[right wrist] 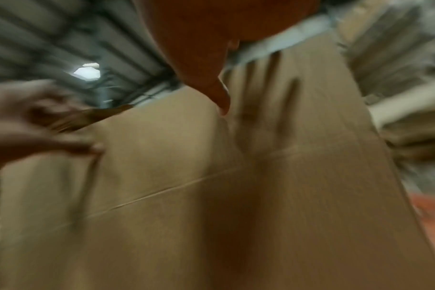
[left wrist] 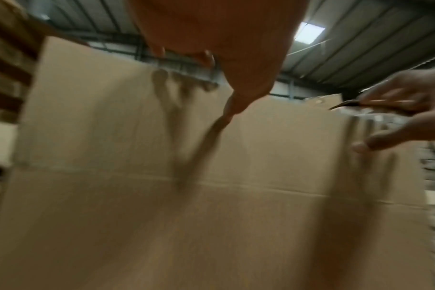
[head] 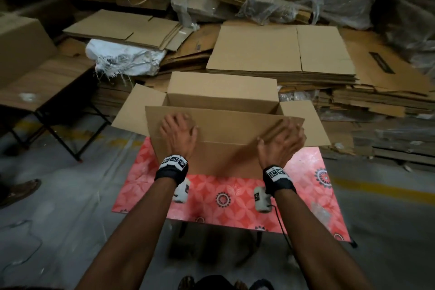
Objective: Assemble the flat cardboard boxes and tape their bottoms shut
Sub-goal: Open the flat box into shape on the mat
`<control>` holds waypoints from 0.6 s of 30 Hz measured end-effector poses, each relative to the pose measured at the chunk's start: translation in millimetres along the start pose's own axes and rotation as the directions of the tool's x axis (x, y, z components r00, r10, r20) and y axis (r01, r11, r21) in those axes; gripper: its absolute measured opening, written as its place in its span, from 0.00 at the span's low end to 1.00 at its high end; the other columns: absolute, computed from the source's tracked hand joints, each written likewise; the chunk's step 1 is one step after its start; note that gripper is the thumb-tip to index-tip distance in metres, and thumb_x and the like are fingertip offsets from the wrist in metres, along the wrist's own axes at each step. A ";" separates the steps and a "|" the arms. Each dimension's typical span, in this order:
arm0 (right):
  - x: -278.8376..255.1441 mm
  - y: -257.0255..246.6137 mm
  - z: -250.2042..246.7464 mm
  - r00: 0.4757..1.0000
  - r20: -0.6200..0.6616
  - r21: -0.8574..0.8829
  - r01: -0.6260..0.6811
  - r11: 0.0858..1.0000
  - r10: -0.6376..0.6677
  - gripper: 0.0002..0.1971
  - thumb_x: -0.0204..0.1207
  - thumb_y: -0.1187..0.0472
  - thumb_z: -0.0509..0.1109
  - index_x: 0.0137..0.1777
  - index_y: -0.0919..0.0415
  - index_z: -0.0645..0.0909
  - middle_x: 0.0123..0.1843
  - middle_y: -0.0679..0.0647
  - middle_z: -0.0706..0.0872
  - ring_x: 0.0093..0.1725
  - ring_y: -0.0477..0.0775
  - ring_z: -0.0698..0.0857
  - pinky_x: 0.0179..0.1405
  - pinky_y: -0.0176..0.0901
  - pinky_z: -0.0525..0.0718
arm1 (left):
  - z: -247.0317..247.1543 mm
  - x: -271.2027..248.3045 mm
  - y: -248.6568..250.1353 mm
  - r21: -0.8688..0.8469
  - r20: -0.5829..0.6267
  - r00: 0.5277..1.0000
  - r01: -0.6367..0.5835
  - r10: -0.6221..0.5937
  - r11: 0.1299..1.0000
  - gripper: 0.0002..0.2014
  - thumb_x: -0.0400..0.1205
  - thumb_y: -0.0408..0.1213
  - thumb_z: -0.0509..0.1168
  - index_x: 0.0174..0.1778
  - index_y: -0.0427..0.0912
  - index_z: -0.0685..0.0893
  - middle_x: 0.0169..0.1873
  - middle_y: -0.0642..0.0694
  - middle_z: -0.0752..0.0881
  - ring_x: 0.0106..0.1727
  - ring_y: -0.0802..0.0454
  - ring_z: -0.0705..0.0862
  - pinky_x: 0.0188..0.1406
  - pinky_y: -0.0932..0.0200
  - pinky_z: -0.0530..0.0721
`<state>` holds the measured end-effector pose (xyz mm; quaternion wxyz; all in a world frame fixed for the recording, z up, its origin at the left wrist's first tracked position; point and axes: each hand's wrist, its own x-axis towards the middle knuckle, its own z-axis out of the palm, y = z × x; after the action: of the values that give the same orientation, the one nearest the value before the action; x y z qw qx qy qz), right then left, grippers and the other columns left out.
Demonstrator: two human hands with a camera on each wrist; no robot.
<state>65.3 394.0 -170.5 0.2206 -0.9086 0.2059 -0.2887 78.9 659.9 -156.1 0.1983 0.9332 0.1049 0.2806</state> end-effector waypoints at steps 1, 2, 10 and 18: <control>-4.5 5.7 6.9 0.999 0.008 0.036 -0.050 0.998 0.049 0.62 0.57 0.45 0.87 0.87 0.56 0.55 0.84 0.68 0.60 0.84 0.71 0.59 0.85 0.69 0.57 | 4.5 -4.0 -6.9 -0.060 0.003 0.997 0.073 -0.073 0.996 0.24 0.74 0.50 0.76 0.58 0.41 0.77 0.57 0.35 0.78 0.59 0.36 0.76 0.59 0.42 0.71; -10.6 11.8 13.2 0.995 0.019 0.077 -0.100 0.992 0.098 0.64 0.55 0.45 0.88 0.87 0.55 0.54 0.83 0.69 0.60 0.84 0.70 0.59 0.84 0.70 0.60 | 8.2 -9.1 -13.1 -0.128 0.005 0.989 0.144 -0.145 0.981 0.26 0.72 0.50 0.78 0.58 0.41 0.77 0.56 0.36 0.79 0.58 0.36 0.77 0.58 0.45 0.69; -35.8 50.3 48.4 0.857 0.326 0.310 -0.496 0.811 0.399 0.69 0.55 0.54 0.92 0.88 0.62 0.47 0.82 0.70 0.62 0.81 0.75 0.65 0.79 0.70 0.68 | 49.2 -38.1 -70.9 -0.421 0.197 0.819 0.568 -0.540 0.708 0.58 0.66 0.56 0.85 0.83 0.31 0.60 0.76 0.28 0.69 0.77 0.29 0.68 0.78 0.38 0.71; -32.2 84.5 73.7 0.830 0.371 0.277 -0.526 0.804 0.415 0.62 0.60 0.53 0.91 0.88 0.64 0.55 0.81 0.71 0.66 0.80 0.72 0.69 0.78 0.61 0.72 | 76.9 -40.3 -121.9 -0.418 0.385 0.711 0.703 -0.589 0.575 0.63 0.55 0.59 0.87 0.83 0.40 0.64 0.77 0.35 0.76 0.77 0.36 0.76 0.76 0.38 0.76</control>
<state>65.7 361.8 -282.6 0.4799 -0.8022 0.3344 -0.1198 79.0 733.1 -286.6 0.5493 0.7576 0.3356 0.1084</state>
